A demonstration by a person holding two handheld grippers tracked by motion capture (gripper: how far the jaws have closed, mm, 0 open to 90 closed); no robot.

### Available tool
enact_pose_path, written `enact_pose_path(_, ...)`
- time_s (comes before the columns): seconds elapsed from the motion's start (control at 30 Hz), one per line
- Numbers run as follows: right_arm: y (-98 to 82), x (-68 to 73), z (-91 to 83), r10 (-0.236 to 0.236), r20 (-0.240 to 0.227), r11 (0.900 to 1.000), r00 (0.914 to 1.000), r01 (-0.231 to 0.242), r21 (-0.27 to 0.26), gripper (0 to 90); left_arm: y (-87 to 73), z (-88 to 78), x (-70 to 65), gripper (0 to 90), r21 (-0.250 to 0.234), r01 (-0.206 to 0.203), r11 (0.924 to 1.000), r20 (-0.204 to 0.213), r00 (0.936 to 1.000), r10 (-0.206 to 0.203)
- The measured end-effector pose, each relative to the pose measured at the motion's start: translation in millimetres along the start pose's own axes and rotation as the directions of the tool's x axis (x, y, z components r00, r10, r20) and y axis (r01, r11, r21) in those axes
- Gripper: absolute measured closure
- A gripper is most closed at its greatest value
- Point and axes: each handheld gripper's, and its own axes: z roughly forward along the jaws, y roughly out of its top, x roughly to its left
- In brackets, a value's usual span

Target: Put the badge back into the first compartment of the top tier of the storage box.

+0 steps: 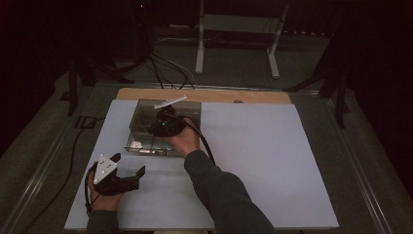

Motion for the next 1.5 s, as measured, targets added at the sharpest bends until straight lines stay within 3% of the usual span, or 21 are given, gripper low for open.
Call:
enact_pose_path(0.27,2.3,-9.3,-18.5,0.008,0.035,0.998,0.9994,-0.006,-0.063,58.1,-0.2,0.5,-0.2,1.8,0.002,-0.003,1.0,0.001,1.0,0.003)
enact_pose_path(0.6,1.5,-18.6,-32.5,-0.005,0.055,0.996,0.9985,0.01,-0.086,44.7,-0.3,1.0,-0.5,1.7,0.005,0.0,1.0,0.001,1.0,0.0)
enact_pose_path(0.77,-1.9,-23.8,-40.8,0.001,0.089,0.995,0.996,0.008,-0.1,31.5,-0.6,1.3,-0.2,1.7,0.007,0.001,1.0,0.001,1.0,-0.001)
enact_pose_path(0.93,-4.2,-28.3,-50.1,0.003,0.095,0.993,0.9955,0.009,-0.118,22.3,-0.6,1.7,-0.2,1.8,0.009,0.001,1.0,0.001,1.0,-0.001)
enact_pose_path(1.5,-21.9,-45.8,-82.0,-0.006,0.136,0.991,0.9907,0.023,-0.128,13.9,-0.7,1.6,-0.2,1.7,0.011,-0.001,0.9999,-0.001,1.0,0.001)
